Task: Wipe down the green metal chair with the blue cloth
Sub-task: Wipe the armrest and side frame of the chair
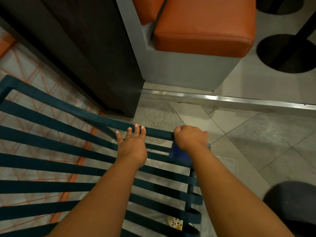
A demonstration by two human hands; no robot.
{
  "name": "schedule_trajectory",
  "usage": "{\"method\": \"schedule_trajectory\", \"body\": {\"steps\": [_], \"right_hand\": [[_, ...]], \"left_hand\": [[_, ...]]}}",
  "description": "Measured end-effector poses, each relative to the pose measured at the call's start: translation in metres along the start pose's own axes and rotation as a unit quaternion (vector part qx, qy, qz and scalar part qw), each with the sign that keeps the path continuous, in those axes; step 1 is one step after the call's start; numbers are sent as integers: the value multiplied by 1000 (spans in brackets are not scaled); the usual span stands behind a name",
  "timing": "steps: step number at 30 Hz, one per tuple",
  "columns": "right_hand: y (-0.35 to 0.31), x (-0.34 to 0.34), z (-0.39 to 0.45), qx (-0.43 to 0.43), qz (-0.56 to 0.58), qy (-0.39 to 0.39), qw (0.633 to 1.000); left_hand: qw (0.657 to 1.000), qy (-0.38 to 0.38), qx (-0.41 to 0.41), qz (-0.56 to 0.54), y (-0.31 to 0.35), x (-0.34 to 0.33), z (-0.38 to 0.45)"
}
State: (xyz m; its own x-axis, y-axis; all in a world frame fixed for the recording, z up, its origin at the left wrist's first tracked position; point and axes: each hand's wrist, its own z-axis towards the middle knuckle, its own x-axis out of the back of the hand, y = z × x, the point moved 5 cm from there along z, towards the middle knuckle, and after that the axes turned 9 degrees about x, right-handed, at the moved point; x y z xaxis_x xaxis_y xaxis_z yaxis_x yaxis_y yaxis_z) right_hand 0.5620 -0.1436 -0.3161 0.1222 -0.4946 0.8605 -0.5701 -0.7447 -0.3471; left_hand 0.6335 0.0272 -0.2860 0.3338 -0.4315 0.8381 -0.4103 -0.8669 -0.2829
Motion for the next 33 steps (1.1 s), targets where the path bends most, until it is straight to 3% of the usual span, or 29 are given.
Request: {"method": "schedule_trajectory", "body": {"steps": [2,8,11,13,16,18,22,25,28,31,33], "right_hand": [[-17,-1,5,12,-26,-18,999],[-16,-21,-31,196,-43,162,966],[18,-21,-36,163,3,186,969],[30,-14,-27,89,47,146,984],[23,-3,-1,-9,101,11,995],[10,-3,5,-11,72,-18,997],[-1,-10,-18,123,-5,161,979],[26,-19,-26,179,73,193,962],[72,-36,-30,31,292,211,932],[101,-51,-39,-143,514,166,830],[112,-45,-44,-176,558,182,791]], "left_hand": [[1000,2,1,5,1,0,1],[1000,20,11,6,3,-4,1],[1000,17,9,5,1,-6,2],[1000,17,11,0,1,-7,2],[1000,19,14,-5,3,-8,1],[1000,23,14,-7,3,-7,1],[1000,30,10,-1,2,-8,-1],[999,36,5,-3,1,-7,0],[1000,28,2,-1,1,-5,-1],[1000,27,1,-10,0,-5,-2],[1000,23,7,-20,1,-3,-2]]}}
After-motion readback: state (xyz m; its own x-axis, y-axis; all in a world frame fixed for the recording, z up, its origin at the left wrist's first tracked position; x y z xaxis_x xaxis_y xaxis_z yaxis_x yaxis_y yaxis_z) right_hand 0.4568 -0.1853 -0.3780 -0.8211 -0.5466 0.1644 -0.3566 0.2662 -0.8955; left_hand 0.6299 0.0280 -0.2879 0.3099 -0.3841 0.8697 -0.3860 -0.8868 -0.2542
